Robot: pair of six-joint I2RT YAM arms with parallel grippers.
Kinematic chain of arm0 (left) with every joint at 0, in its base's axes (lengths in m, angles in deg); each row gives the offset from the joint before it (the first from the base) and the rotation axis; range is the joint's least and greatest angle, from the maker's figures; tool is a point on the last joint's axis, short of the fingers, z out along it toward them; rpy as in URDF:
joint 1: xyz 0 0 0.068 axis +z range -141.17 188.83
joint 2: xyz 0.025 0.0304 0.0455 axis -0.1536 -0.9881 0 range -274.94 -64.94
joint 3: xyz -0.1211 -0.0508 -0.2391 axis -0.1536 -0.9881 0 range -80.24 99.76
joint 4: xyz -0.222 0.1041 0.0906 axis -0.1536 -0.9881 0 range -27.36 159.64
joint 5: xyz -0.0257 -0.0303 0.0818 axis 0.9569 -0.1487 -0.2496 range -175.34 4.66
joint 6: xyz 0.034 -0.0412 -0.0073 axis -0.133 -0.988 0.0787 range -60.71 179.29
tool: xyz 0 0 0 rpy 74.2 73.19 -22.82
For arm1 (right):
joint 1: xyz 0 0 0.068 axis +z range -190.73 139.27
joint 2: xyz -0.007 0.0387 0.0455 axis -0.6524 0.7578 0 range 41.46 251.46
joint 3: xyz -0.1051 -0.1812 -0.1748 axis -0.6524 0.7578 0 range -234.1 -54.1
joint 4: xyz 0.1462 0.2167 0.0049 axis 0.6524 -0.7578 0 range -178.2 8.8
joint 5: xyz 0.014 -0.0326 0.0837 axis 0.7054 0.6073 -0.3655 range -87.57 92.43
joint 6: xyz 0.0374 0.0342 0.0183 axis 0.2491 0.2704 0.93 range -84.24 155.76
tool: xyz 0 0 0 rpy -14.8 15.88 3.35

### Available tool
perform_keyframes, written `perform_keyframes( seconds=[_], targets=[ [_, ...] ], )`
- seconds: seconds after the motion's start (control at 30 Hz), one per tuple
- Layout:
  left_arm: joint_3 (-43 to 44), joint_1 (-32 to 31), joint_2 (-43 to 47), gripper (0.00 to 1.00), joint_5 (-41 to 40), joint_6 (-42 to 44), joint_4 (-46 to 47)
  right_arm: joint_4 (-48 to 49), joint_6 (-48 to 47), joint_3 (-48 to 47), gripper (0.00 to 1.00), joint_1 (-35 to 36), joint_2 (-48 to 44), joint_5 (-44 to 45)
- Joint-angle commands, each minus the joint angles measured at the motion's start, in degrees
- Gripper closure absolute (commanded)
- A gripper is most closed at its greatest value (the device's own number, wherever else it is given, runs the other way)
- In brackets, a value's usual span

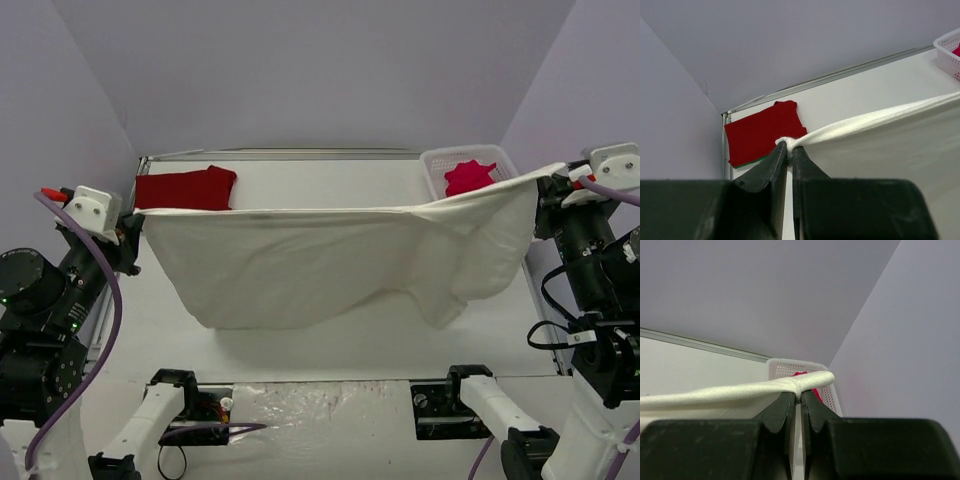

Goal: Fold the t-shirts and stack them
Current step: Flatten out the tshirt

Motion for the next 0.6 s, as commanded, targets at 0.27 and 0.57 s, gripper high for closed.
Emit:
perform_keyframes(
  seconds=[0.27, 0.57],
  targets=[
    [0.2, 1.0, -17.3, 0.98, -2.0, -3.9, 10.1, 8.7, -0.2, -3.1, 1.0, -0.8, 22.6, 3.5],
    [0.8, 1.0, -38.2, 0.98, -2.7, -2.9, 16.6, 17.0, -1.0, 1.1, 1.0, -0.7, 40.7, 3.8]
  ],
)
